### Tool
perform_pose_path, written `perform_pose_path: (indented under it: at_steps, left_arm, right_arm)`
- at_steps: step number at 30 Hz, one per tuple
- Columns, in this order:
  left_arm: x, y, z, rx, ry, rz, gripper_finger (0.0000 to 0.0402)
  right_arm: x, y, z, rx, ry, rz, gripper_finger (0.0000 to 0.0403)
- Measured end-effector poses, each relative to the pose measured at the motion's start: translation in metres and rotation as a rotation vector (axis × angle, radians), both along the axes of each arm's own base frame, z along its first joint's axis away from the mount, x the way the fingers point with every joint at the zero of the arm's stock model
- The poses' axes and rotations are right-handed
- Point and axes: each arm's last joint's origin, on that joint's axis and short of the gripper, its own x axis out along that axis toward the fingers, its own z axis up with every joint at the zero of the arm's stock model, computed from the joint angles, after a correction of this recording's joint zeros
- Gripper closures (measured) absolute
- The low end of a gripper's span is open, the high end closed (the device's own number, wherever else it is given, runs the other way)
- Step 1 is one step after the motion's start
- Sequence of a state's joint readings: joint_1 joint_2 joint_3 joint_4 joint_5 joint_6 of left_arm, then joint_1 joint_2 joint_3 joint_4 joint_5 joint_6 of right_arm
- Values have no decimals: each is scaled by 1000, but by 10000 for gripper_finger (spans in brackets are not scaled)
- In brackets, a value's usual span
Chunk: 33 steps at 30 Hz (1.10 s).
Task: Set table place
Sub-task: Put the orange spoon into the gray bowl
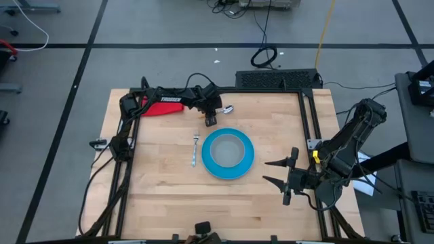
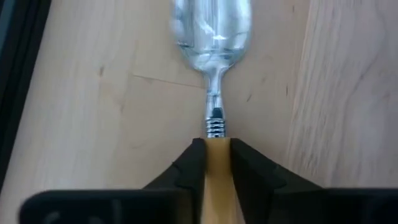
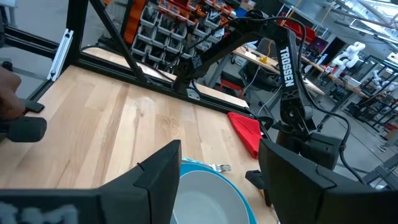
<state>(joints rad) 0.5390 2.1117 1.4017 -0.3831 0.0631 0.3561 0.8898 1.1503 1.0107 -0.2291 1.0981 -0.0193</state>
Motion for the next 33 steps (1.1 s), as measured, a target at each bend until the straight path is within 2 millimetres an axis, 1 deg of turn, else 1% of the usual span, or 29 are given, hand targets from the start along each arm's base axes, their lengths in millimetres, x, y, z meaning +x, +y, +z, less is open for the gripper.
perform_pose_path:
  at_steps: [2,4,11,15,26,30,33]
  left_arm:
    - [0,0,0,0,1,3,351]
    - [0,0,0,0,2,12,358]
    - [1,-2,-1,9,14,13,351]
    - [0,-3,1,11,16,15,353]
    - [-5,-8,18,12,18,10,350]
    - [-3,-13,21,10,15,-3,352]
    - [-4,-17,27,12,24,-9,348]
  right_arm:
    - [0,0,0,0,0,0,200]
    - [0,0,0,0,0,0,200]
    - [0,0,0,0,0,0,200]
    - [0,0,0,0,0,0,200]
    - [0,0,0,0,0,0,200]
    - [0,0,0,-1,1,0,200]
    - [0,0,0,0,0,0,200]
